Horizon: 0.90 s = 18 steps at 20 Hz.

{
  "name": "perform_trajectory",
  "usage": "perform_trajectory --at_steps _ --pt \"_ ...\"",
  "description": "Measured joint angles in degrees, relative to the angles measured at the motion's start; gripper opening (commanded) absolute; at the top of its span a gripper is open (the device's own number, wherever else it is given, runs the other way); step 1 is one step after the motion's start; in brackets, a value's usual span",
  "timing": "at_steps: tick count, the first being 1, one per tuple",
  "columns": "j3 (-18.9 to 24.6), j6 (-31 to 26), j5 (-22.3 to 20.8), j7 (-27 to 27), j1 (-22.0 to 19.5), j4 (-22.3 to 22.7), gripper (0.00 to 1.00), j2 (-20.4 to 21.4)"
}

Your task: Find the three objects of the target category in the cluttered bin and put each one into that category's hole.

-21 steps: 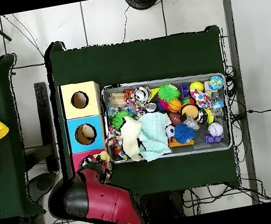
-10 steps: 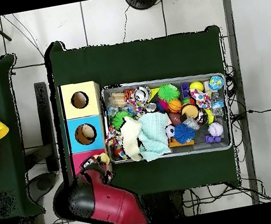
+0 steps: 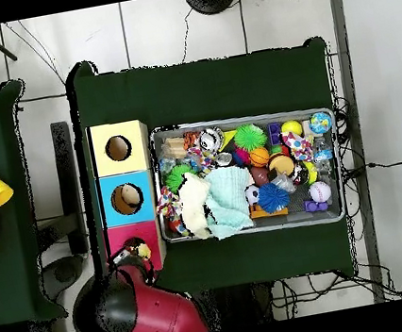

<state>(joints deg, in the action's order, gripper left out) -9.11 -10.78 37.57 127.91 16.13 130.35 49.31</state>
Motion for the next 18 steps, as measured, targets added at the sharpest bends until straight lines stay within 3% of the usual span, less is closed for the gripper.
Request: perform_trajectory --at_steps 7,11,18 --pt "7.44 3.09 3.46 0.04 -6.10 4.64 0.00 1.60" --pt "13.04 9.70 3.38 1.42 -10.15 7.12 0.00 1.10" --pt "15.55 16.56 2.93 5.26 -9.39 7.41 0.00 -1.53"
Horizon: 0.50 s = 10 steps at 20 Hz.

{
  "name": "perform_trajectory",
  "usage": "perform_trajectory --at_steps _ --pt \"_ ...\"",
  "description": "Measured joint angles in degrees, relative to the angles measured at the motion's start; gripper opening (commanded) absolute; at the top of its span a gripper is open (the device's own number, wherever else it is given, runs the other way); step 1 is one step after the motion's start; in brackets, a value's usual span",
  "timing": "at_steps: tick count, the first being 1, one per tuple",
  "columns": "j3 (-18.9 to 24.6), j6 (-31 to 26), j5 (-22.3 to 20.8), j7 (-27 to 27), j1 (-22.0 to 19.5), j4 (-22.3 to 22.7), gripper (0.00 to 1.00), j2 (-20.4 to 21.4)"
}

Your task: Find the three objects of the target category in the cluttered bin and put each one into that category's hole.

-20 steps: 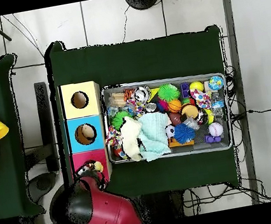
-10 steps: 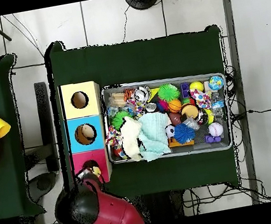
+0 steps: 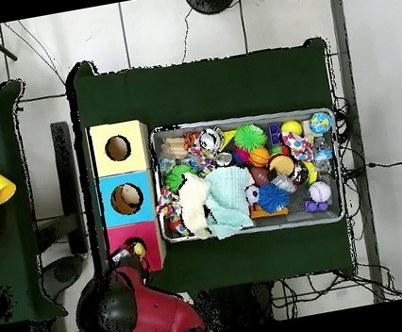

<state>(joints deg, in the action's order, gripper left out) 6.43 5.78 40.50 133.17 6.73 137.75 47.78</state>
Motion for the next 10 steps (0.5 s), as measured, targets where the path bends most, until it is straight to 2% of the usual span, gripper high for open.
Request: perform_trajectory --at_steps 6,10 --pt "0.05 2.24 0.06 2.55 1.13 -0.12 0.00 -2.12" --pt "-1.32 4.25 0.35 3.41 4.24 -0.70 0.00 -2.46"
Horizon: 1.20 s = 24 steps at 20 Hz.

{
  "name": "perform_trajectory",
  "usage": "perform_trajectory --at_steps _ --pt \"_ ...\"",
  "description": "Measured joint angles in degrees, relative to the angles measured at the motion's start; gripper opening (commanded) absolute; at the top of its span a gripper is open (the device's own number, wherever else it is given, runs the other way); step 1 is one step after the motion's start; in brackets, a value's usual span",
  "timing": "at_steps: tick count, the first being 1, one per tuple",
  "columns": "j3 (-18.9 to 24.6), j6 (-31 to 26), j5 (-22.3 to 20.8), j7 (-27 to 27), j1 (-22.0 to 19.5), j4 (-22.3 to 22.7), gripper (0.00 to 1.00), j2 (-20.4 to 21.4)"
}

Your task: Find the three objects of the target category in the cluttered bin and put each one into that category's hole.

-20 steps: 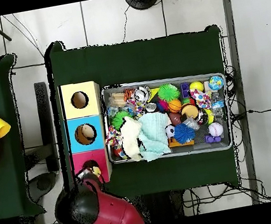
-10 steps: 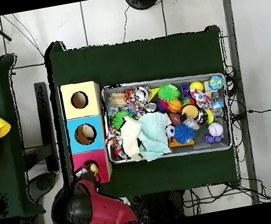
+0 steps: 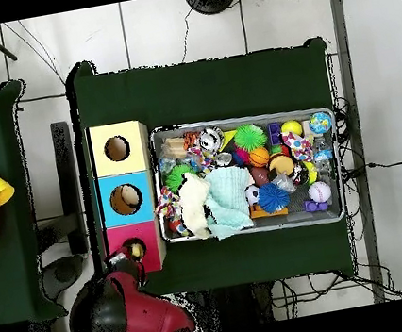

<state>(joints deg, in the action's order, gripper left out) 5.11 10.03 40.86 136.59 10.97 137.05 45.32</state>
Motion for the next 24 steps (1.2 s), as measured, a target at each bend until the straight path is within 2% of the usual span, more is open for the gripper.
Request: perform_trajectory --at_steps 6,7,12,18,19,24 --pt "-2.72 0.51 0.68 0.01 2.87 -0.62 0.00 0.13" --pt "-3.15 0.53 0.69 0.01 3.19 -0.79 1.00 0.18" --pt "-5.10 -0.34 0.67 0.01 4.24 -1.90 1.00 0.08" --pt "-10.53 -3.92 0.64 0.01 9.08 -4.92 1.00 -1.25" --pt "-12.10 -5.47 0.58 0.01 10.37 -5.88 1.00 -1.56" --pt "-15.02 -10.24 -0.35 0.01 11.67 -8.07 1.00 -2.11"
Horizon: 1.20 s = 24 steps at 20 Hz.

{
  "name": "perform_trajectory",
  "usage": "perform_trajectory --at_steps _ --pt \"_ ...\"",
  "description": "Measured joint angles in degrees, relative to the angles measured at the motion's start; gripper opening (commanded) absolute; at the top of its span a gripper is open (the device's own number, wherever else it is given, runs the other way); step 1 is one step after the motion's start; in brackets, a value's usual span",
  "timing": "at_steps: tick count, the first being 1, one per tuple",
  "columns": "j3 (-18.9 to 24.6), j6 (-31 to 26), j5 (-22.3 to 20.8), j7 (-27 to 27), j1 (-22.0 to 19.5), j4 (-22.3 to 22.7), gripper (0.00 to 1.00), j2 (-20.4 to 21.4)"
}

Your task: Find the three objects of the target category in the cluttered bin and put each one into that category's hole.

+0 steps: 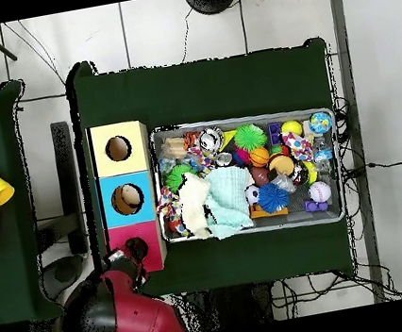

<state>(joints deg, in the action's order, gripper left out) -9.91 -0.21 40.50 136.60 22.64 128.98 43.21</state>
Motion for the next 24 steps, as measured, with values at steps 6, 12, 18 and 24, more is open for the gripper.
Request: perform_trajectory --at_steps 6,12,18,24 --pt "-3.61 -8.08 -4.29 0.00 0.00 -3.79 1.00 -0.37" --pt "-3.34 -10.60 -9.82 0.01 -2.36 -5.48 1.00 -0.31" --pt "-0.68 -11.89 -15.25 0.01 -6.52 -5.54 1.00 0.90" --pt "0.57 -13.18 -19.77 0.02 -9.04 -6.25 1.00 1.44"
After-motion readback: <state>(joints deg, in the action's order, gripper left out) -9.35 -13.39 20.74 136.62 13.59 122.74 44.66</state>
